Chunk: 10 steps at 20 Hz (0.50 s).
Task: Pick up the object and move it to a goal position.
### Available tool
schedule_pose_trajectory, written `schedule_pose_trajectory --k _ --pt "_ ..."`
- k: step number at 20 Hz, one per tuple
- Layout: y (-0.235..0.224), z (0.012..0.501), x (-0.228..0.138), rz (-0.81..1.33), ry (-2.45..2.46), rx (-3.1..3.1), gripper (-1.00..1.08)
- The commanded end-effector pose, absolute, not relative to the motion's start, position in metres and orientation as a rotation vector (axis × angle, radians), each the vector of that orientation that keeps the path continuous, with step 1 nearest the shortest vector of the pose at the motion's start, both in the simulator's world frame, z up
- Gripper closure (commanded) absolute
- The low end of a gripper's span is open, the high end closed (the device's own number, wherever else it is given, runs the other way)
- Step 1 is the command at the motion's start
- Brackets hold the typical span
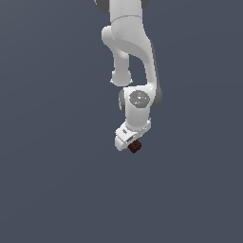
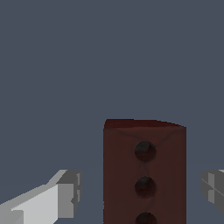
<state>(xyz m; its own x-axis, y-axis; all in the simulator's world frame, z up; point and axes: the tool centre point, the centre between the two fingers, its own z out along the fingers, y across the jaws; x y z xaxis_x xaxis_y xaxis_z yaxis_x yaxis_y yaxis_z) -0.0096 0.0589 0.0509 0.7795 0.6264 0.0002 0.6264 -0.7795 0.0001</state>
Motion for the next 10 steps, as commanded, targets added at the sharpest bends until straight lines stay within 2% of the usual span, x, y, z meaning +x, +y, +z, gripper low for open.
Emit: schedule_pose_trajectory --k 1,7,8,10 --pt "0.059 0.038 -0.010 0.000 1.045 2.963 -0.92" --pt "0.059 0.027 -0.009 0.000 1.047 2.962 -0.92" --pt "0.059 0.027 -0.009 0.000 1.047 2.962 1.08" --pt "0.059 0.027 -0.009 0.000 1.047 2.962 1.08"
